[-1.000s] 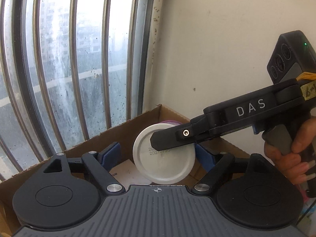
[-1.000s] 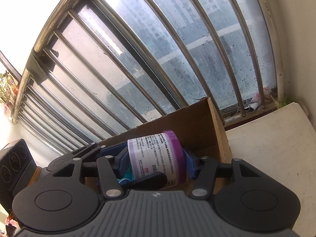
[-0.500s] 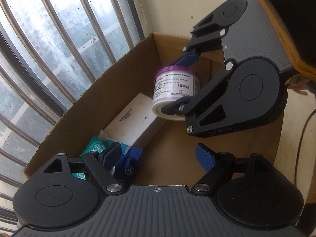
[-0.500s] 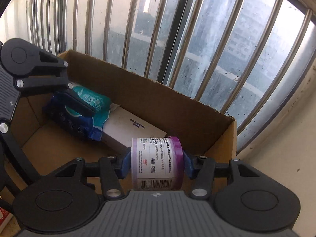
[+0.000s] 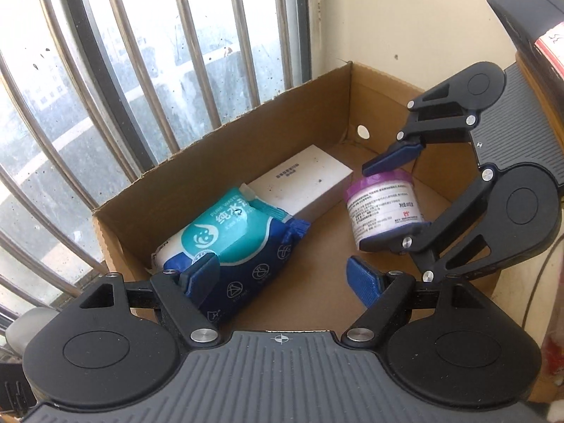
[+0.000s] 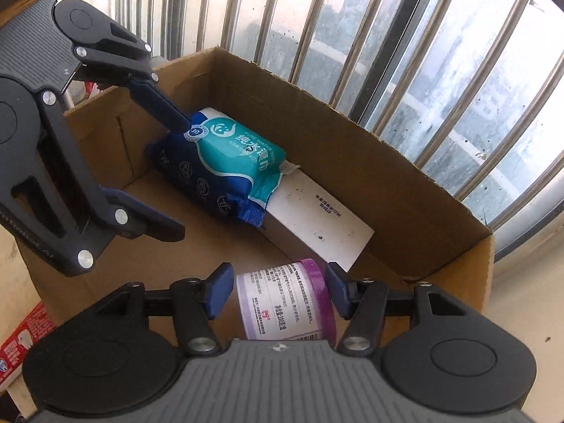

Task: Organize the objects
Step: 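Lift the purple jar with the right gripper and turn it lid-up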

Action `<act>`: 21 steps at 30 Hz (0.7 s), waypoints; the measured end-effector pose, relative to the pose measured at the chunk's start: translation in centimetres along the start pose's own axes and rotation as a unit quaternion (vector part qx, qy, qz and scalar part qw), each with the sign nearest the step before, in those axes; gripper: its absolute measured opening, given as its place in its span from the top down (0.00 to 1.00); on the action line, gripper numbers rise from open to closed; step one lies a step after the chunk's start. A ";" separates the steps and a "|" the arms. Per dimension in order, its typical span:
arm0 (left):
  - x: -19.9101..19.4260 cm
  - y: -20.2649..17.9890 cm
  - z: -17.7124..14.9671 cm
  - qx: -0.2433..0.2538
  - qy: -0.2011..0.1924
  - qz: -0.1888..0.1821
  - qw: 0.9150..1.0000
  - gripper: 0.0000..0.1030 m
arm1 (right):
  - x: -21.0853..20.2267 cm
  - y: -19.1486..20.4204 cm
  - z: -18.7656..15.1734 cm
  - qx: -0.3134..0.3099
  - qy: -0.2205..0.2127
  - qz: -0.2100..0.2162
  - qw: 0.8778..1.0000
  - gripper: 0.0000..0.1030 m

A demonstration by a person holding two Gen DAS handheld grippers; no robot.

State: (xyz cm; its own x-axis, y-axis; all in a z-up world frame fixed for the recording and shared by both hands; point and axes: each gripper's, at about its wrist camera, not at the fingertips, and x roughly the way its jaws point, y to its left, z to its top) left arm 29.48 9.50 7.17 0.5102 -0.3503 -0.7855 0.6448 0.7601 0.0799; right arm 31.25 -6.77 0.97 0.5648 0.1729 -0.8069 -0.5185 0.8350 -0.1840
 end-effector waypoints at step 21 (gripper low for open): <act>0.8 0.3 1.8 -0.067 -0.017 -0.051 0.996 0.30 | -1.1 -1.3 -1.3 0.104 0.044 0.130 0.985 0.48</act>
State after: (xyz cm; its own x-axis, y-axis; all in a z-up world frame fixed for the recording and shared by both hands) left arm 31.10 8.50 7.70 0.4663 -0.4454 -0.7643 0.6131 0.7855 -0.0837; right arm 30.43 -8.69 1.40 0.3666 0.3571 -0.8591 -0.4903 0.8589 0.1478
